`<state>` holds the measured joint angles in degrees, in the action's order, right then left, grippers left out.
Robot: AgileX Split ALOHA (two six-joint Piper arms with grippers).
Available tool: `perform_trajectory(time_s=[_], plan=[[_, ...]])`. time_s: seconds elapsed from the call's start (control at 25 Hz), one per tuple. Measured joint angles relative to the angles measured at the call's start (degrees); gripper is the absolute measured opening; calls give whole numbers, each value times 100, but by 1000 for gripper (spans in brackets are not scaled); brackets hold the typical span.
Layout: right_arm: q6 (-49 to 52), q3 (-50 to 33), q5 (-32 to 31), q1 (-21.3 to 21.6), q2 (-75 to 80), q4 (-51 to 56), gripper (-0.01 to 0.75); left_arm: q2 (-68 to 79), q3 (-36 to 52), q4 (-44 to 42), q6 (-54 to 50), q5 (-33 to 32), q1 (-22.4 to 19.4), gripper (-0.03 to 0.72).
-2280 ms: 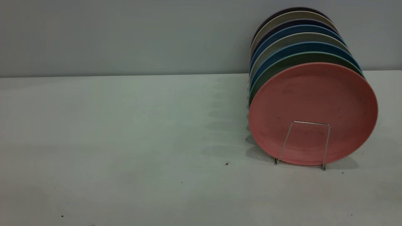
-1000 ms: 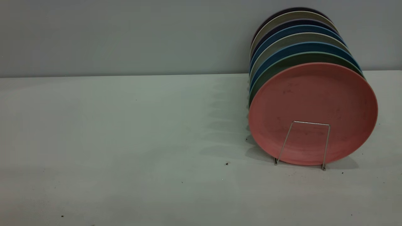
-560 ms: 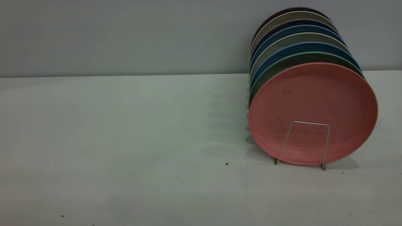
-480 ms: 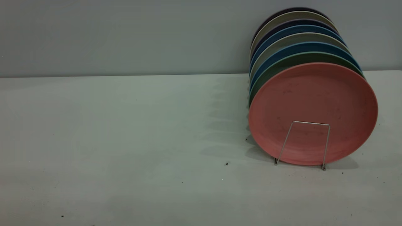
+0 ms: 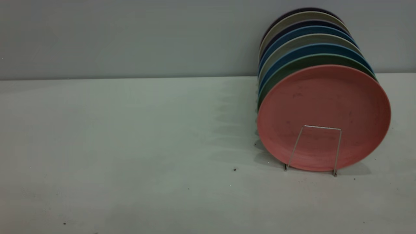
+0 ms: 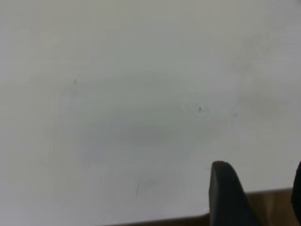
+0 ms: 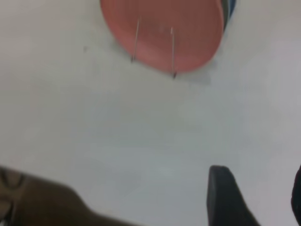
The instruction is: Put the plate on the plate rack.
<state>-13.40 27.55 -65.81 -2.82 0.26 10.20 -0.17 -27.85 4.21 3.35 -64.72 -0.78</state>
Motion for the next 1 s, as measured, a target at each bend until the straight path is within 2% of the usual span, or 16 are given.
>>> perform_trajectory(time_s=[0.32, 1.0], plan=[[0, 0, -13, 0, -120, 17, 357, -112, 0, 0, 0, -7, 229, 370], [0, 0, -13, 0, -121, 18, 357, -112, 0, 0, 6, -7, 229, 370]])
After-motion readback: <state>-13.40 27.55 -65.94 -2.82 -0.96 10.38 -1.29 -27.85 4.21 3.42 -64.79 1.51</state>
